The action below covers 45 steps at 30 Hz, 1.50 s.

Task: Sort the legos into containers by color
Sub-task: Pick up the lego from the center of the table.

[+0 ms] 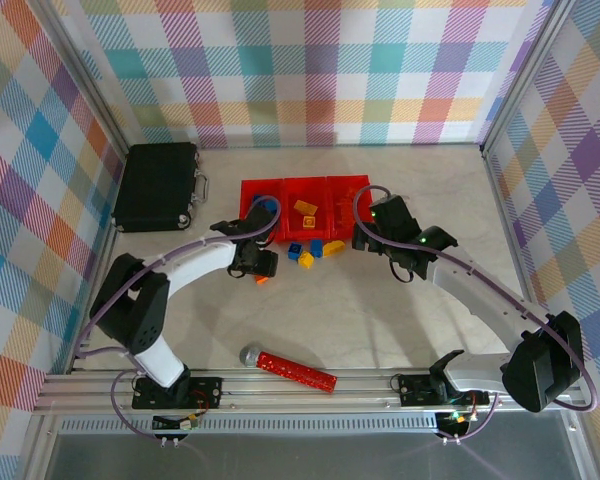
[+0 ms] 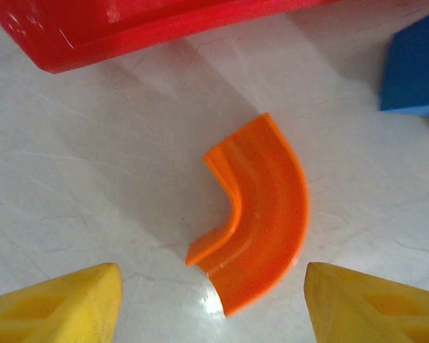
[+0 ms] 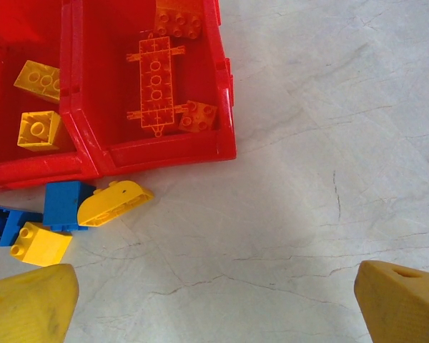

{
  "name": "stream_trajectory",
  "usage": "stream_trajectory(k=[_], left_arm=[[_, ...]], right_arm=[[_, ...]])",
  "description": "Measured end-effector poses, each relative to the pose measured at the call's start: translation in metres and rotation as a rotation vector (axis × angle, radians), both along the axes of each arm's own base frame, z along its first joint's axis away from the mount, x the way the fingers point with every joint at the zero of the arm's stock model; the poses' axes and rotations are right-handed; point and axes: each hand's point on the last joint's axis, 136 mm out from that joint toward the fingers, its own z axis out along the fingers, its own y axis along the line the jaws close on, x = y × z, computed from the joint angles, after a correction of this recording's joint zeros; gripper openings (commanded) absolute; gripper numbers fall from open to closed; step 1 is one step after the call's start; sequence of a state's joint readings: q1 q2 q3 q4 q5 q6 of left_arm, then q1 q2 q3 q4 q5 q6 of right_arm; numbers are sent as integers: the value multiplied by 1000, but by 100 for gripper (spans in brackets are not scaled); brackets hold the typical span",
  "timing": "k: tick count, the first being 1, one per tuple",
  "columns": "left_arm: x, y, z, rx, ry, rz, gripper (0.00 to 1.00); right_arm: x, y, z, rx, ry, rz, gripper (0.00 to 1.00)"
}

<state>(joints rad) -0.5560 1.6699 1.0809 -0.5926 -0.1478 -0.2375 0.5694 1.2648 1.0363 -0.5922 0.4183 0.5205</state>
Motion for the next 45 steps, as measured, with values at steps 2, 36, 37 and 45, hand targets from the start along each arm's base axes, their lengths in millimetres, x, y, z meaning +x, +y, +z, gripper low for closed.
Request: stream_trajectory(k=[2, 36, 37, 45], left_arm=[[4, 1, -8, 6, 8, -4, 59], [36, -12, -27, -86, -46, -16, 0], [36, -12, -27, -87, -47, -13, 0], [35, -12, -26, -93, -45, -12, 0]], right_arm=[[0, 0, 1, -1, -1, 0, 99], [-3, -4, -3, -15, 5, -7, 99], [-2, -4, -3, -16, 6, -7, 99], [-2, -4, -5, -19, 10, -7, 99]])
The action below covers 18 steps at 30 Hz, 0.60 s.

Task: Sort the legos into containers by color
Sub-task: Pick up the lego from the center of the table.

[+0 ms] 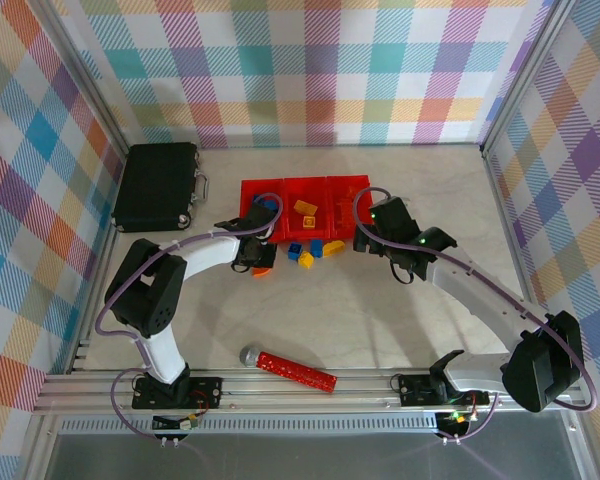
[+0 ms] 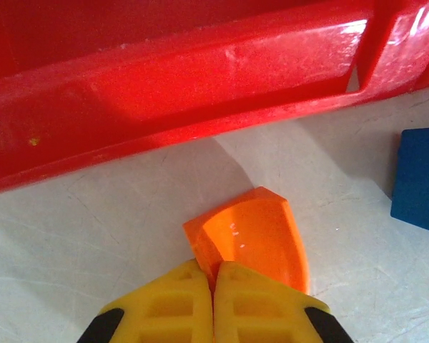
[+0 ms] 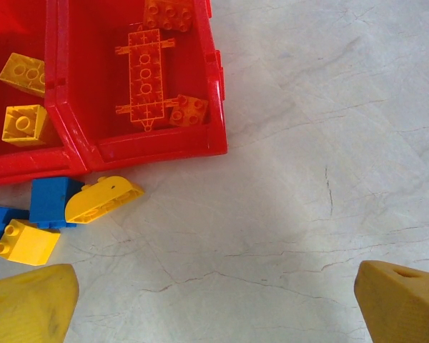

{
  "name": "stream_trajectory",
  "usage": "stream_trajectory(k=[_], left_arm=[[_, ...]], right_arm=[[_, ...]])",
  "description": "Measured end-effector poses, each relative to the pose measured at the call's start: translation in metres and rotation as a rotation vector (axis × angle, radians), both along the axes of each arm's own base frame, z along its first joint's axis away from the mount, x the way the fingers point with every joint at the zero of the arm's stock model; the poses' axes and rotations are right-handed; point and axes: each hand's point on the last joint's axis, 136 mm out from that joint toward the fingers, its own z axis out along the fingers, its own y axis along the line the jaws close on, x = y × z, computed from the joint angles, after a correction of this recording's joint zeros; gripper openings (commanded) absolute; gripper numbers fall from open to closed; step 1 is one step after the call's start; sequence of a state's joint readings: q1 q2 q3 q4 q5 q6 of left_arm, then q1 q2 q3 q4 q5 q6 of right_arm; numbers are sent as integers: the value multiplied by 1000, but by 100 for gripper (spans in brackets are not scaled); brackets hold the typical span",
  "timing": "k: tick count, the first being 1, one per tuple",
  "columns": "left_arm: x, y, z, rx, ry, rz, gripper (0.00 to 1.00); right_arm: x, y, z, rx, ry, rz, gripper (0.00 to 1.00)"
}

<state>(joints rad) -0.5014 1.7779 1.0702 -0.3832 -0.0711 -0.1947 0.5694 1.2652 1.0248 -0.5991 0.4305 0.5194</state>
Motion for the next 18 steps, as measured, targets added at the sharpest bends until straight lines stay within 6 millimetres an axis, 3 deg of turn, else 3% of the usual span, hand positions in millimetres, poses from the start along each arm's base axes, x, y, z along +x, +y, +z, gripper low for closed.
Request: stream_trajectory(k=[5, 8, 13, 18], left_arm=[[-11, 0, 6, -15, 27, 10, 0], [-20, -7, 24, -40, 9, 9, 0], [-28, -48, 83, -131, -98, -63, 0], [-11, -82, 146, -269, -234, -68, 0]], right_arm=[[0, 0, 0, 0, 0, 0, 99], [0, -1, 0, -6, -2, 0, 99], [0, -5, 1, -26, -7, -7, 99], [-1, -7, 10, -18, -33, -13, 99]])
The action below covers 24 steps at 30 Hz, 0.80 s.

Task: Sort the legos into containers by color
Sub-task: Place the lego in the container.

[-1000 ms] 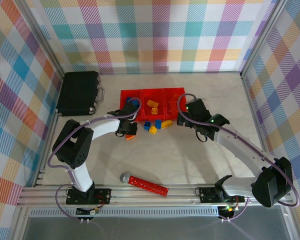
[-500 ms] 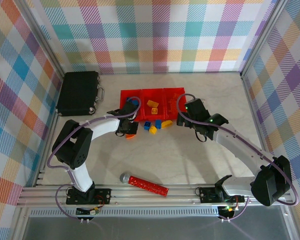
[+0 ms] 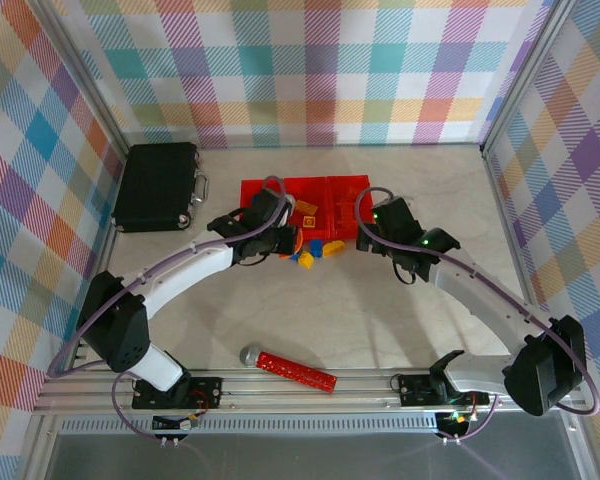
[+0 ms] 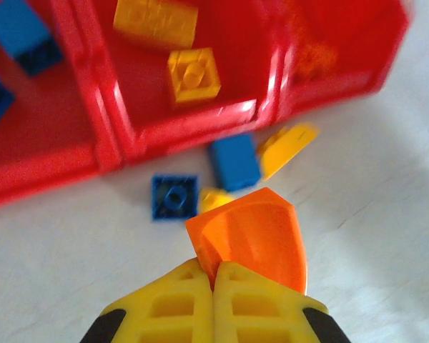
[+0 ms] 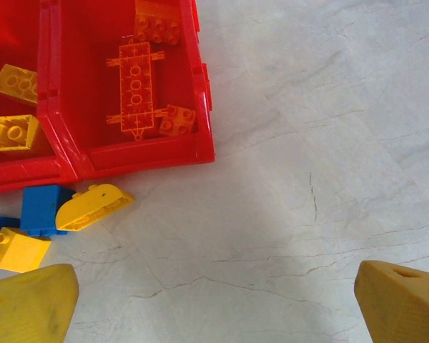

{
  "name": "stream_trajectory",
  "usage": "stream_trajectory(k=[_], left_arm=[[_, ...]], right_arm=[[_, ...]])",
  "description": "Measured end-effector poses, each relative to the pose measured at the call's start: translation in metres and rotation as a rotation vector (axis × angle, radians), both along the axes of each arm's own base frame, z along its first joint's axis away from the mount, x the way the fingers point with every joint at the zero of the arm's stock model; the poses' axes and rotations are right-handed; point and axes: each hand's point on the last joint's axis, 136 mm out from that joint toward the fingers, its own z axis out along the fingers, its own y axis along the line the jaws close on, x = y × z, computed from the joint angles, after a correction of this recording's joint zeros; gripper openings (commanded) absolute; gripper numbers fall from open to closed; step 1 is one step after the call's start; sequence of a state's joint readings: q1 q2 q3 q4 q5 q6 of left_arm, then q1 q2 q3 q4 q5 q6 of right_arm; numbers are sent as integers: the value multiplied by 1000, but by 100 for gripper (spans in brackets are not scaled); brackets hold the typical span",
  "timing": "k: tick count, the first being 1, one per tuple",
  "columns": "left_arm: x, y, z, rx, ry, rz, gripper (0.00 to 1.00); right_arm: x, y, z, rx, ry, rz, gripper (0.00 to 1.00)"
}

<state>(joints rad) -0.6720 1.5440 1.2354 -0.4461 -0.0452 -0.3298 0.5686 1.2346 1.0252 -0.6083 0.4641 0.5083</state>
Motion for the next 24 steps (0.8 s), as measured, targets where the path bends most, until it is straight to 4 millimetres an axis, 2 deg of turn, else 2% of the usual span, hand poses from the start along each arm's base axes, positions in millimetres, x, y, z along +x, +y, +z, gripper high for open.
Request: stream_trajectory(k=[4, 8, 10, 17, 21, 24], left_arm=[[30, -24, 32, -78, -69, 20, 0], [68, -56, 42, -119, -106, 36, 0], [83, -71, 38, -129, -117, 40, 0], [110, -113, 3, -141, -97, 59, 0], [122, -128, -10, -160, -103, 73, 0], [130, -132, -15, -175, -119, 102, 0]], right_arm=[[-6, -4, 10, 12, -19, 0, 99], [-15, -9, 18, 36, -40, -9, 99], [-24, -14, 15, 53, -36, -20, 99], [-61, -35, -6, 74, 11, -55, 99], [-70, -42, 1, 86, -9, -64, 99], [-74, -47, 5, 86, -23, -70, 99]])
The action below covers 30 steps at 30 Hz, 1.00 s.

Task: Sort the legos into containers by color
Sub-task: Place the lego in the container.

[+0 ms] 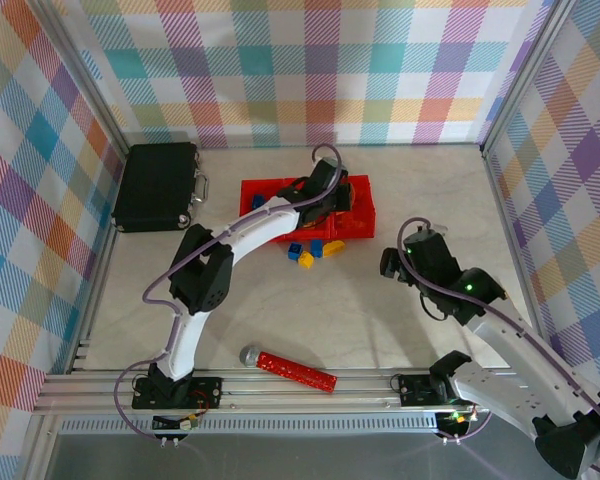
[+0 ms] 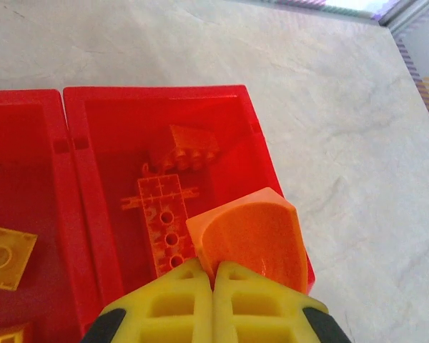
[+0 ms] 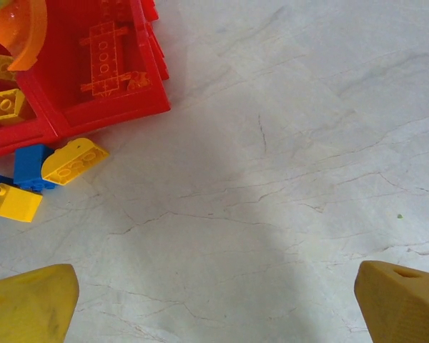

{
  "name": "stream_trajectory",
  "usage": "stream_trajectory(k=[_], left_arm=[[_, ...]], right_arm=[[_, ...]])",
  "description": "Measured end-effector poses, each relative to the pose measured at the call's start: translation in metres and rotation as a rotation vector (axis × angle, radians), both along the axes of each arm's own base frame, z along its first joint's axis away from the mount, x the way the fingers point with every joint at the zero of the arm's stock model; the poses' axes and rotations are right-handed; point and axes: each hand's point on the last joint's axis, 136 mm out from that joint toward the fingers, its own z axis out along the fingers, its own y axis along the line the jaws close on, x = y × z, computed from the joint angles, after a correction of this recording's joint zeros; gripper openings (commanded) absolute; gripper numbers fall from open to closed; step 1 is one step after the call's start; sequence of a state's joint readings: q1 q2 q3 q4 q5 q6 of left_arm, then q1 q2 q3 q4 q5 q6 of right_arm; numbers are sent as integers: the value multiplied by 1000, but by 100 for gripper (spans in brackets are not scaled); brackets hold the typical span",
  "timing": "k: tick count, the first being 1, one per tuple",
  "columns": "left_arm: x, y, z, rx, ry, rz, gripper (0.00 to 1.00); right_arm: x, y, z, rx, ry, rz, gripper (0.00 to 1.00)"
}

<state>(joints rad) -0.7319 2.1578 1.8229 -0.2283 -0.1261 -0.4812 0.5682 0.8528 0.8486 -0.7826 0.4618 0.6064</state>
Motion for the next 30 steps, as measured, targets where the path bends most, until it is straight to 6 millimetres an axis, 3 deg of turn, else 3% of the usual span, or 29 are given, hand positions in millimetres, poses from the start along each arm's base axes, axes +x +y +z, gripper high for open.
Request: stream_trajectory(k=[8, 12, 15, 17, 20, 30], left_arm=[[26, -13, -2, -53, -38, 73, 1], [35, -22, -2, -86, -45, 88, 8], [40, -28, -2, -100, -49, 95, 20], [41, -28, -3, -102, -49, 103, 46], [43, -28, -3, -101, -52, 112, 64], [47, -30, 21, -65, -123, 72, 85]], right_arm=[[-6, -5, 3, -2, -6, -5, 99], [-9, -8, 3, -6, -4, -8, 99], [-12, -11, 3, -9, 2, -16, 99], [-16, -14, 2, -11, 1, -21, 99], [-19, -18, 4, -9, -14, -28, 99], [-23, -25, -4, -30, -9, -44, 99]])
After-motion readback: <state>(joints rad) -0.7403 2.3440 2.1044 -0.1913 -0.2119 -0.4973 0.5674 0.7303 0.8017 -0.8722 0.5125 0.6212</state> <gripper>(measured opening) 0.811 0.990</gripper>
